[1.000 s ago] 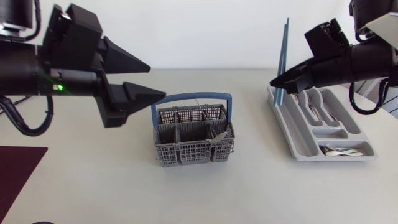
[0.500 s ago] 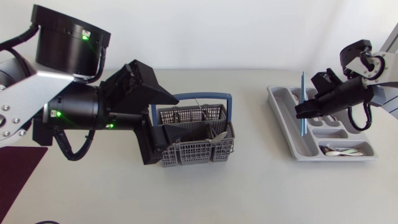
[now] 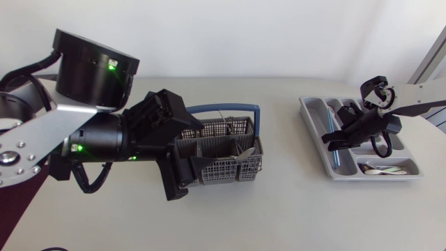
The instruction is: Sort the cutlery from the basket into the organizer compartments.
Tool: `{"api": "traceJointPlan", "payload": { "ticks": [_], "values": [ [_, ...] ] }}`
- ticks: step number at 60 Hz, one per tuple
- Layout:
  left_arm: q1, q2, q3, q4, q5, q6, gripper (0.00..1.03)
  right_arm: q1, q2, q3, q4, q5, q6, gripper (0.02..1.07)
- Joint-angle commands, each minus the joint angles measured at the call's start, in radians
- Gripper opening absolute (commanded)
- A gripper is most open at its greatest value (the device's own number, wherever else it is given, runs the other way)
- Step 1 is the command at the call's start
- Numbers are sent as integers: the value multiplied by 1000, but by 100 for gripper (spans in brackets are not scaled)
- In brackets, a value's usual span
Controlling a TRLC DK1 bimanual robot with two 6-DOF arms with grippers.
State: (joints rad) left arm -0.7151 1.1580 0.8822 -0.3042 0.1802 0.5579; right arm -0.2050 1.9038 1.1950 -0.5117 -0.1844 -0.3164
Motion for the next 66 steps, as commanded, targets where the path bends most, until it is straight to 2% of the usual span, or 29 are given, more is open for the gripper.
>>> {"api": "traceJointPlan", "payload": {
  "ticks": [1, 10, 20, 27, 31, 39, 50, 60, 66],
  "values": [
    [-18, 11, -23, 13, -10, 14, 86, -4, 55, 14, 25, 14, 23, 18],
    [-26, 22, -22, 20, -16, 14, 86, -5, 72, 14, 44, 14, 30, 41],
    [-53, 39, -28, 37, -33, 14, 86, -7, 38, -2, 53, 14, 30, 59],
    [-75, 49, -32, 56, -50, 13, 86, -8, -72, -58, 82, 22, 25, 74],
    [-86, 54, -37, 71, -62, 14, 86, -8, -152, -91, 85, 17, 16, 79],
    [-109, 74, -35, 94, -85, 22, 86, 9, -315, -183, 121, 14, -18, 87],
    [-144, 170, 21, 94, -117, -15, 82, 24, -448, -270, 137, -13, -26, 88],
    [-144, 293, 167, 14, -117, -95, 71, 33, -496, -318, 137, -36, -29, 88],
    [-138, 342, 239, -23, -117, -119, 68, 36, -519, -342, 137, -50, -30, 88]
  ]
}}
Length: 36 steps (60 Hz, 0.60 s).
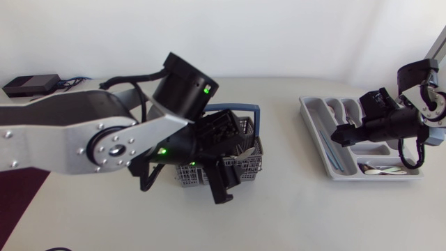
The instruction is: Sort the cutlery from the basket into the organizer compartments.
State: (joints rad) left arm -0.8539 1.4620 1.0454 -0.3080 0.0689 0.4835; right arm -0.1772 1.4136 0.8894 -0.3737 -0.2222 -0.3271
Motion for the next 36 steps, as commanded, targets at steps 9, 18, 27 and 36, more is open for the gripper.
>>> {"api": "traceJointPlan", "payload": {
  "ticks": [9, 18, 27, 36],
  "values": [
    [3, 116, 179, -88, -4, -75, 59, 7, -44, -50, -1, -20, -29, 88],
    [-5, 182, 258, -160, -7, -94, 45, -5, -44, -60, 6, -25, -38, 88],
    [-10, 233, 309, -227, -34, -100, 33, -10, -45, -78, 22, -32, -46, 88],
    [-10, 264, 332, -250, -58, -100, 24, -10, -47, -89, 29, -32, -47, 88]
  ]
}}
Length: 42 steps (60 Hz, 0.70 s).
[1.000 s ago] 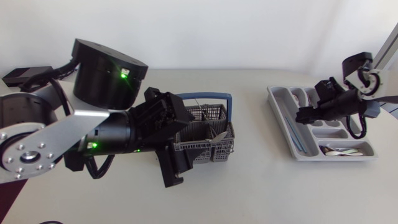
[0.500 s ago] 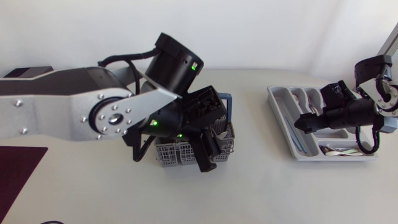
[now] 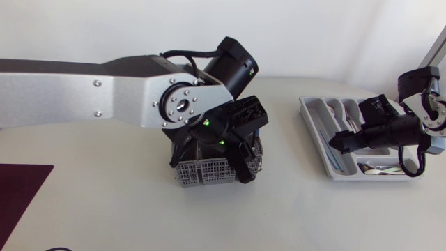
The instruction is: Sort the cutlery from the basket into the organizer compartments.
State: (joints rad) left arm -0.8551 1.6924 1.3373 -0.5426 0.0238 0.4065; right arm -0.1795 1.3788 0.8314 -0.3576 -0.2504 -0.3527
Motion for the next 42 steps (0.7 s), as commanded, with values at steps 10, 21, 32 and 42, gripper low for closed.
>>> {"api": "traceJointPlan", "payload": {
  "ticks": [10, 21, 32, 42],
  "values": [
    [-4, 47, 53, -22, -13, -43, 9, -8, -18, -40, 14, -4, -22, 88],
    [7, 38, 53, -26, -12, -55, 4, -6, -24, -48, 16, -4, -22, 88],
    [64, -34, 51, -39, 67, -75, 4, -5, -35, -49, 16, -3, -22, 88],
    [140, -102, 42, -40, 177, -103, 4, 9, -43, -54, 12, -3, -15, 88]
  ]
}}
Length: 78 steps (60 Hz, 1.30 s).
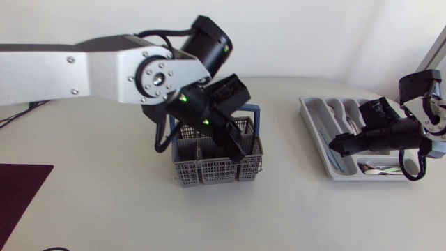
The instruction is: Sort the cutlery from the basket into the organizer compartments.
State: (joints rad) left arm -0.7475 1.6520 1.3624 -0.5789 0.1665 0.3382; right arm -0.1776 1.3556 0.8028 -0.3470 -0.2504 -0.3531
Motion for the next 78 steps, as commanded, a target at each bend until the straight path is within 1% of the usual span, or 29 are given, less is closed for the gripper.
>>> {"api": "traceJointPlan", "payload": {
  "ticks": [1, 15, 19, 26, 33, 40, 43, 54, 61, 67, 73, 78],
  "values": [
    [46, -72, 14, -4, 50, -38, 4, 10, -21, -25, 2, -3, -14, 88],
    [168, -181, 15, -2, 246, -84, 4, 50, -67, -25, -10, -1, -3, 88],
    [191, -205, 15, -2, 294, -87, 4, 63, -93, -25, -21, -6, -3, 88],
    [214, -250, 9, -4, 360, -88, 4, 84, -159, -30, -41, -46, -3, 88],
    [223, -304, 3, -6, 396, -88, 4, 107, -256, -43, -56, -121, -6, 88],
    [223, -347, 10, -25, 401, -90, 4, 148, -346, -56, -70, -136, -9, 88],
    [223, -371, 15, -39, 403, -88, 4, 165, -389, -62, -78, -159, -12, 90],
    [200, -431, 7, -73, 403, -88, 4, 201, -492, -63, -119, -254, -10, 91],
    [162, -449, -2, -78, 406, -90, 4, 240, -546, -71, -136, -290, -9, 91],
    [116, -452, -6, -81, 419, -91, 4, 317, -595, -86, -150, -305, -7, 91],
    [63, -426, -14, -79, 426, -90, 4, 371, -630, -96, -156, -331, -4, 91],
    [40, -394, -9, -79, 450, -85, 4, 398, -645, -94, -159, -366, -4, 91]
  ]
}}
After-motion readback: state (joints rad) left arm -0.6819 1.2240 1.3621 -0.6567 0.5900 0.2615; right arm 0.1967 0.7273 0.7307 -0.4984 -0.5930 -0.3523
